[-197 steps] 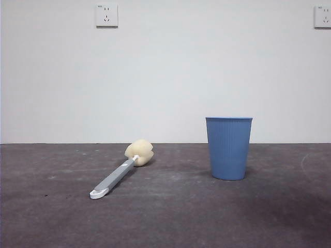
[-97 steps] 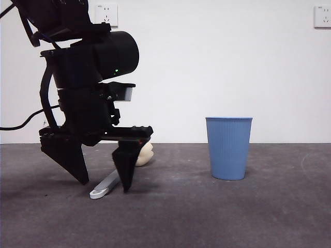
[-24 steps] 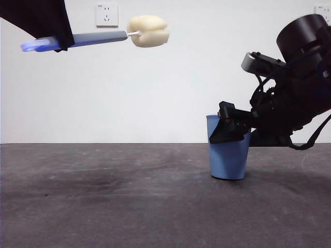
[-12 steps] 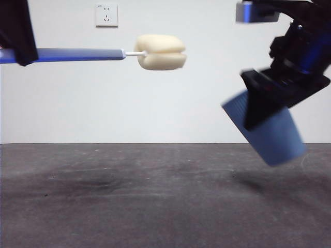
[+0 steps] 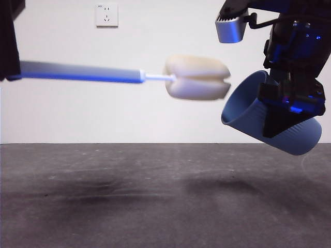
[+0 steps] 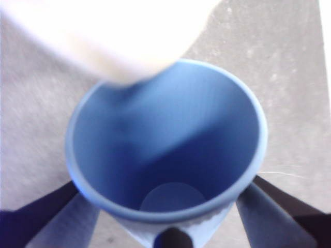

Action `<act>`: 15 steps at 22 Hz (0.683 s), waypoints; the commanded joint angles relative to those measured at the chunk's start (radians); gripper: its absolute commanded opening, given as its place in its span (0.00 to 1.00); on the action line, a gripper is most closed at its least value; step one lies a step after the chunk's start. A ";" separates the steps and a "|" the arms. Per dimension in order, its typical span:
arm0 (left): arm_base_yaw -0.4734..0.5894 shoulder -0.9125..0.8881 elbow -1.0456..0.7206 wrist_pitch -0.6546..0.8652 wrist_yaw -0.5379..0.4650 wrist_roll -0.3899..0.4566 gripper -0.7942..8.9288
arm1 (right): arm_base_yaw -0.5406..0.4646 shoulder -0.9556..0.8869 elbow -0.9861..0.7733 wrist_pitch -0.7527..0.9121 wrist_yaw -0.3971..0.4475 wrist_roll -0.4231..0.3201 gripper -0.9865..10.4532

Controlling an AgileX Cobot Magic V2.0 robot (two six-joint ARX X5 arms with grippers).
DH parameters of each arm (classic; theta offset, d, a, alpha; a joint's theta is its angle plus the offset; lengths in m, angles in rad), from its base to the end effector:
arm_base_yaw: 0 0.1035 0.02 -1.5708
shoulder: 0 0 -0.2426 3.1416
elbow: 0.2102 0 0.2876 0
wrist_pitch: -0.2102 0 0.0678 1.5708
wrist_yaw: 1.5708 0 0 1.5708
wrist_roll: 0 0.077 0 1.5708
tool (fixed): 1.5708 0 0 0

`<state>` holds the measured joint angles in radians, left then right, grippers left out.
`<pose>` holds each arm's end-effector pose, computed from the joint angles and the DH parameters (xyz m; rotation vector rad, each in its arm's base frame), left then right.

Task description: Pick up the cup brush,pick up the cup,insert the brush into the cup,clean the cup,put the cup brush back,put the cup back to the fixed position on the table

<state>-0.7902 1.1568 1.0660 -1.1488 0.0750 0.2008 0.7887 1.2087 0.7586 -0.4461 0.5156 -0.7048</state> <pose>0.1753 -0.1852 0.2231 0.6121 1.1233 -0.8728 0.2367 0.1844 0.1568 -1.2140 0.6144 0.5119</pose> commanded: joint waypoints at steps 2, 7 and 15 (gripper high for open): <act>-0.010 0.035 0.003 0.017 0.007 0.006 0.07 | 0.025 0.004 0.004 0.002 0.018 -0.068 0.07; -0.018 0.071 0.003 0.047 0.012 -0.013 0.07 | 0.052 0.004 0.004 -0.004 0.031 -0.123 0.07; -0.052 0.118 0.003 0.105 0.038 -0.032 0.07 | 0.074 0.005 0.004 -0.008 0.071 -0.198 0.07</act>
<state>-0.8349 1.2705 1.0660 -1.0595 0.0986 0.1848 0.8574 1.2087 0.7589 -0.4568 0.5816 -0.8803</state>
